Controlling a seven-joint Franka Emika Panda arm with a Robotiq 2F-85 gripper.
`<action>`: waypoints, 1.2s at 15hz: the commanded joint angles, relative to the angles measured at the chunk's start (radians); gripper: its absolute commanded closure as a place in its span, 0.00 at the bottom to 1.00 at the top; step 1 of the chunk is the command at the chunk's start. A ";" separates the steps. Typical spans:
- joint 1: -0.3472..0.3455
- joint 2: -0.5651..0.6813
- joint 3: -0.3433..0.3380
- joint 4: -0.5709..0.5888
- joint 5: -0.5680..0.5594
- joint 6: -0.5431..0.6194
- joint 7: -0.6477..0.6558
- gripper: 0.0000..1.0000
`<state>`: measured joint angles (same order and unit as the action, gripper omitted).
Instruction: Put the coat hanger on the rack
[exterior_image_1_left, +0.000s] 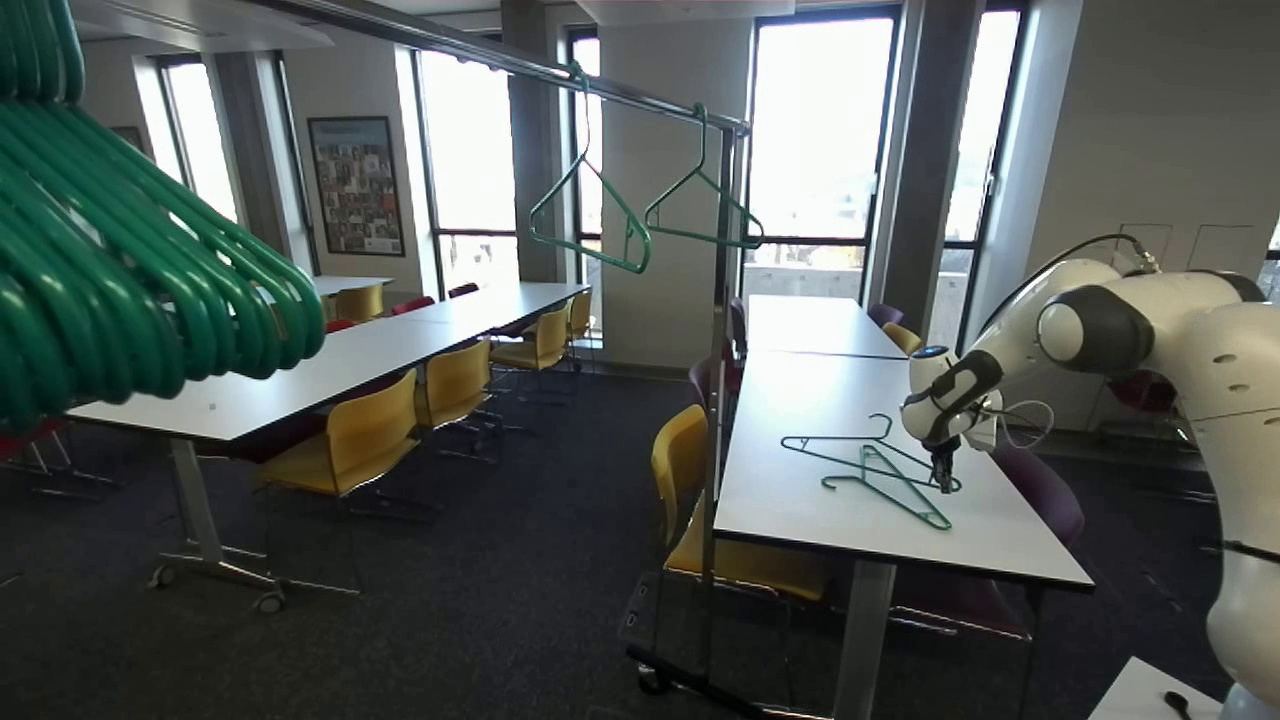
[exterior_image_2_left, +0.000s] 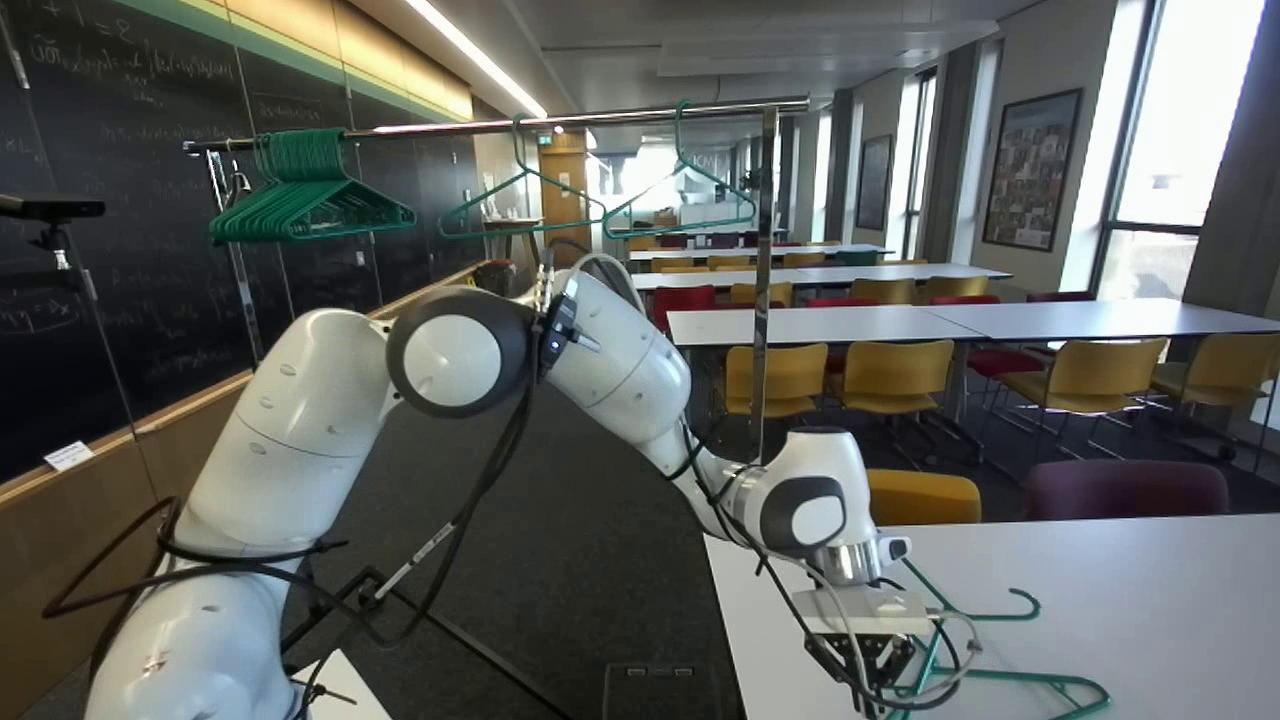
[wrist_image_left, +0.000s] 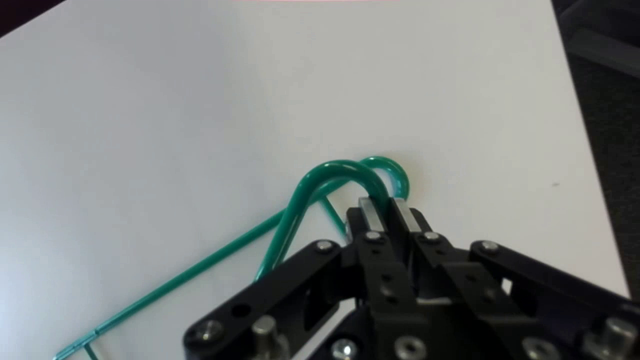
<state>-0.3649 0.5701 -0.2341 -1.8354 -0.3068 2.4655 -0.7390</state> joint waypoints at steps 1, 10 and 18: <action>-0.014 -0.246 0.045 -0.228 -0.001 0.037 -0.098 0.98; 0.081 -0.718 0.036 -0.586 -0.058 0.168 -0.103 0.98; 0.119 -1.023 0.094 -0.757 -0.191 0.198 0.026 0.98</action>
<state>-0.2399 -0.3452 -0.1674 -2.5180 -0.4264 2.5976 -0.8203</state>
